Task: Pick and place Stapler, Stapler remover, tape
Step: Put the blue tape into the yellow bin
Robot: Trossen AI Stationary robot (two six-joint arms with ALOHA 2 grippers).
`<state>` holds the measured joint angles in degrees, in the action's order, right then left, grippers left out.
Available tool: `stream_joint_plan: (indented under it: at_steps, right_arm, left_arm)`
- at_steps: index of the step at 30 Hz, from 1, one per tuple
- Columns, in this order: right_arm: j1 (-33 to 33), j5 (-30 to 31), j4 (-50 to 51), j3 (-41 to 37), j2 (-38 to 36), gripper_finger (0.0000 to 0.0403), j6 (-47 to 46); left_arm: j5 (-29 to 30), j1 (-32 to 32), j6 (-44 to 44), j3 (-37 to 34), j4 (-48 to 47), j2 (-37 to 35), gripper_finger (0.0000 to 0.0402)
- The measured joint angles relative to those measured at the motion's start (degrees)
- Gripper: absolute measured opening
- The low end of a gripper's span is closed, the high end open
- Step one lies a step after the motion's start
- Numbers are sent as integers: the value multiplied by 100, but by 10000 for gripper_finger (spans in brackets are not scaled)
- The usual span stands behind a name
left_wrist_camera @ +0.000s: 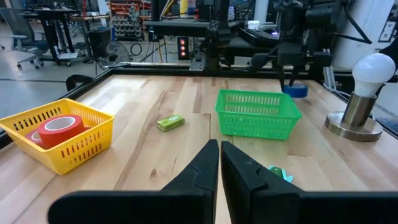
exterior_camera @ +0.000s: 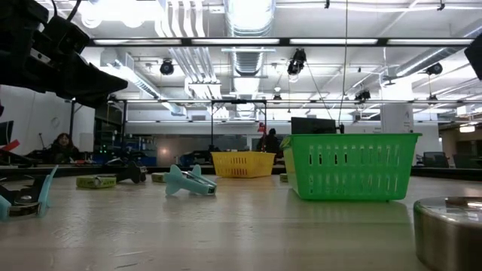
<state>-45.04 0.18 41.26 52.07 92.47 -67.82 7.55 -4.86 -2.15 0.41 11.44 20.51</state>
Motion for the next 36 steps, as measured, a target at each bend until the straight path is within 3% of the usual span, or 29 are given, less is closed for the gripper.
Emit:
stream_joint_plan:
  at_steps: [6,17,21,28,36]
  right_arm:
    - [79,1084,798,0,-485,47,54]
    - [476,4692,1110,-2,-1467,50,471]
    - [857,5693,1086,-13,-1759,48,595]
    - [1769,6285,865,-26,-1822,51,995]
    - [3269,6297,291,-26,-1735,46,3034]
  left_arm:
    - [0,0,-1,0,0,0,23]
    - [0,2,0,0,0,0,23]
    - [0,0,-2,1,0,0,23]
    - [0,1,0,0,-12,-2,23]
    - [0,0,-1,2,-50,-2,23]
